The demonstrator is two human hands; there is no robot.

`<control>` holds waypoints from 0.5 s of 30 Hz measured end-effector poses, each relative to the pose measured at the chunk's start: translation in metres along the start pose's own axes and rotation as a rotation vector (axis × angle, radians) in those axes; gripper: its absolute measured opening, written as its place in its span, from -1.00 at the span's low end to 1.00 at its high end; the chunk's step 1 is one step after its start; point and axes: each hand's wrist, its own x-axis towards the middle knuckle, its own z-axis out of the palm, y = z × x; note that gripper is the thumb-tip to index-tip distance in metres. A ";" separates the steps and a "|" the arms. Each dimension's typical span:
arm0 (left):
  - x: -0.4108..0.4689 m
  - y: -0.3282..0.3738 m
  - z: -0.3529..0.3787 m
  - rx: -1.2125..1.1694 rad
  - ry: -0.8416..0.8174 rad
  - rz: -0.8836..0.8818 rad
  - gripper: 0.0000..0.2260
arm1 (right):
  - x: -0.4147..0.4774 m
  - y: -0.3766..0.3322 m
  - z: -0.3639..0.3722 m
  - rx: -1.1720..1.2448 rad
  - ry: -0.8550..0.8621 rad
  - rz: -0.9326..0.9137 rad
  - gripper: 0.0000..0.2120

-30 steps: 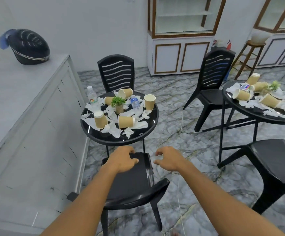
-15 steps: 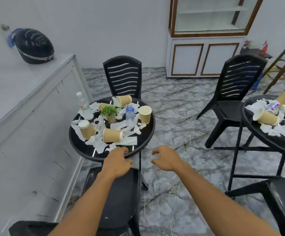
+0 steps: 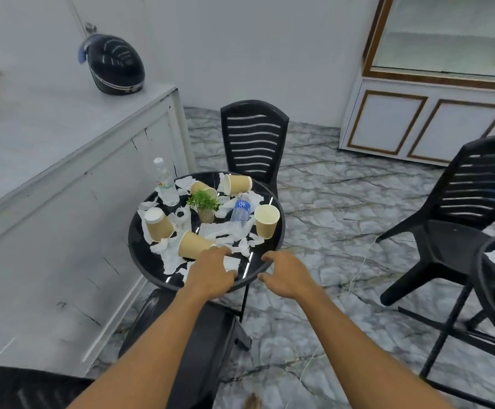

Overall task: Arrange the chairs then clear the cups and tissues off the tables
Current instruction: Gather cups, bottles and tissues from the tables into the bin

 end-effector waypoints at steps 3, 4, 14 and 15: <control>0.030 0.005 0.004 -0.035 0.013 -0.004 -0.51 | 0.025 0.008 -0.004 -0.010 0.011 0.000 -0.43; 0.042 0.007 0.005 -0.048 0.015 -0.008 -0.52 | 0.035 0.011 -0.006 -0.014 0.017 -0.003 -0.41; 0.157 0.012 0.024 -0.096 -0.014 -0.089 -0.50 | 0.146 0.049 -0.019 -0.045 0.008 0.040 -0.14; 0.165 0.011 0.024 -0.099 -0.012 -0.102 -0.50 | 0.156 0.052 -0.018 -0.048 0.009 0.038 -0.10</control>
